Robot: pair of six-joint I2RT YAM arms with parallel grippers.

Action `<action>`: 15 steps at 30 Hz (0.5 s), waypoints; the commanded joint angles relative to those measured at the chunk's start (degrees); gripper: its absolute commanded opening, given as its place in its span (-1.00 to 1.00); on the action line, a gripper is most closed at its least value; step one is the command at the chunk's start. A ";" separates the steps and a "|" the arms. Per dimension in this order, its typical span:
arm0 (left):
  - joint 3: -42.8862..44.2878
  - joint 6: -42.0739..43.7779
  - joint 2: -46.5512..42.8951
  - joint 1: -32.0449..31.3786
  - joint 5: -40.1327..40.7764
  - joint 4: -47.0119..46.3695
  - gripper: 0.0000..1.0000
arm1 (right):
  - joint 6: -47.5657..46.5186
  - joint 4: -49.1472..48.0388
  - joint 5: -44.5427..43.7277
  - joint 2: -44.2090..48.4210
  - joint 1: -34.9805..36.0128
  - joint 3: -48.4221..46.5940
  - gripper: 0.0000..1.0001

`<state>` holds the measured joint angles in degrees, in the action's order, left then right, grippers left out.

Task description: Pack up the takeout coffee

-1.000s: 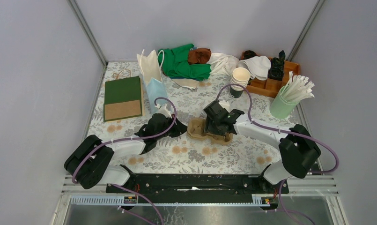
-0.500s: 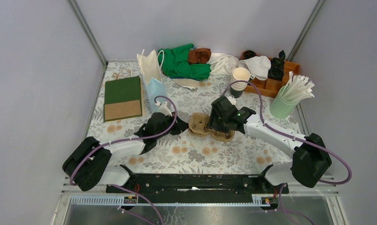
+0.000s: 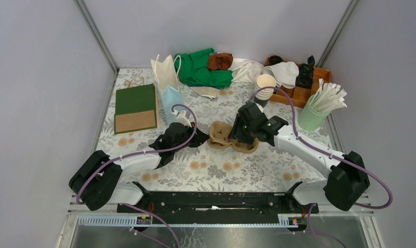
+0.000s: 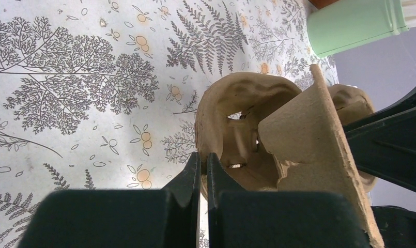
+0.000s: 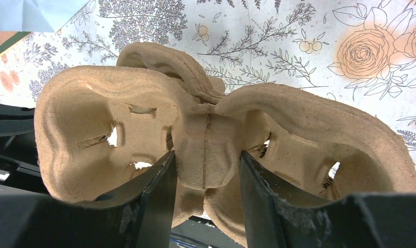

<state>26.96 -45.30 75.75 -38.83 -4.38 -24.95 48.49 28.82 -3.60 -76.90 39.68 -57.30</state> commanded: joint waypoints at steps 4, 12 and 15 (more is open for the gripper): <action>0.35 3.90 0.53 0.22 7.20 9.66 -1.00 | -1.10 -3.34 1.71 -0.50 -1.64 -1.26 0.03; 0.91 4.22 0.52 -0.28 11.49 13.38 -1.00 | -0.44 -7.16 1.81 0.31 -2.74 0.58 -0.04; 0.40 4.01 0.82 -0.28 12.29 13.56 -1.00 | 0.28 -9.65 2.34 3.48 -3.64 3.09 -0.08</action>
<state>27.99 -44.47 75.75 -39.75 0.45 -19.29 47.88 23.51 -0.21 -79.50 38.57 -55.53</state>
